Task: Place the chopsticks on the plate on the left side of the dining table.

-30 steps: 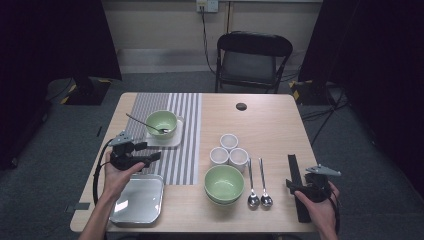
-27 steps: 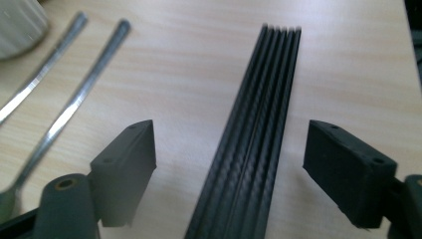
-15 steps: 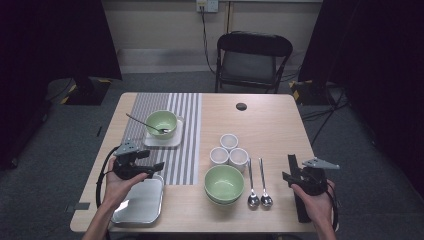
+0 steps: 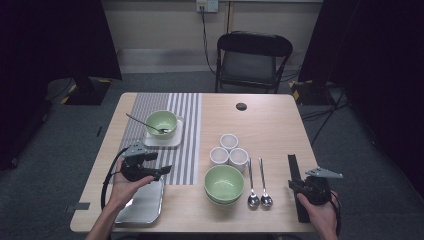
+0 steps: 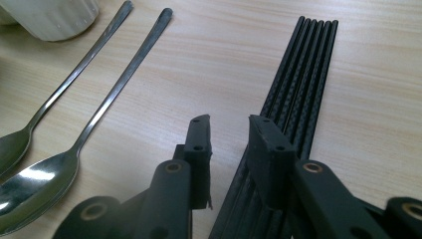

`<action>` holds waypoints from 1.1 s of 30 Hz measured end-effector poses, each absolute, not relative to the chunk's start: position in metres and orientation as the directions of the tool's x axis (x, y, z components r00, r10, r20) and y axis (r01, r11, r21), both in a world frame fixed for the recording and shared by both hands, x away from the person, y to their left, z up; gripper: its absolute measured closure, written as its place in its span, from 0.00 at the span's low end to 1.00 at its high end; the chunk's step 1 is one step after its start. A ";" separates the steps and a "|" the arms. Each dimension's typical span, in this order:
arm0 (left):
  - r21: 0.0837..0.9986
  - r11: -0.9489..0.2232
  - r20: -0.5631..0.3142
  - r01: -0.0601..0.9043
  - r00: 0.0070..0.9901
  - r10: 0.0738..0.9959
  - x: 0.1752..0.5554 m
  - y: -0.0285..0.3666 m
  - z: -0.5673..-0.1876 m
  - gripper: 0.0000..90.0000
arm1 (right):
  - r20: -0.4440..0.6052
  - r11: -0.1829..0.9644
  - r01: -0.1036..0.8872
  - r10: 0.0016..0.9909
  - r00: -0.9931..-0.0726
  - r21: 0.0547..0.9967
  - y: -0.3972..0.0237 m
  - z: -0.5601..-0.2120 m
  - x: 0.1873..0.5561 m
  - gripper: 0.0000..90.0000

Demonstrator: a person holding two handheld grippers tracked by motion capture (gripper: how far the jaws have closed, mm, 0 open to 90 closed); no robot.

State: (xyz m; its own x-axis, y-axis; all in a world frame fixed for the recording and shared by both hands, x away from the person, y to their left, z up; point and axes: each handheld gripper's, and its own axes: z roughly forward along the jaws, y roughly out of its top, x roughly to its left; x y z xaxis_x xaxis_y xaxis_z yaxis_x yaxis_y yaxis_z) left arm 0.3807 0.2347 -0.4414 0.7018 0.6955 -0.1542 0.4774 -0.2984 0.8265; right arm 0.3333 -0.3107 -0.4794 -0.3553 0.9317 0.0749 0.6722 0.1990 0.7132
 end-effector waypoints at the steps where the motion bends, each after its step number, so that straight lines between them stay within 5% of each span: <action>1: 0.824 -0.297 -0.162 0.483 0.702 0.693 0.381 0.235 -0.442 0.23 | 0.072 0.205 0.672 0.930 -0.361 0.712 -0.311 -0.480 0.334 0.79; 19: 0.830 -0.272 -0.155 0.487 0.670 0.726 0.383 0.244 -0.443 0.24 | 0.064 0.221 0.679 0.928 -0.368 0.700 -0.307 -0.484 0.334 0.79; 33: 0.826 -0.275 -0.167 0.493 0.678 0.715 0.383 0.241 -0.444 0.25 | 0.072 0.232 0.684 0.920 -0.384 0.692 -0.303 -0.486 0.335 0.89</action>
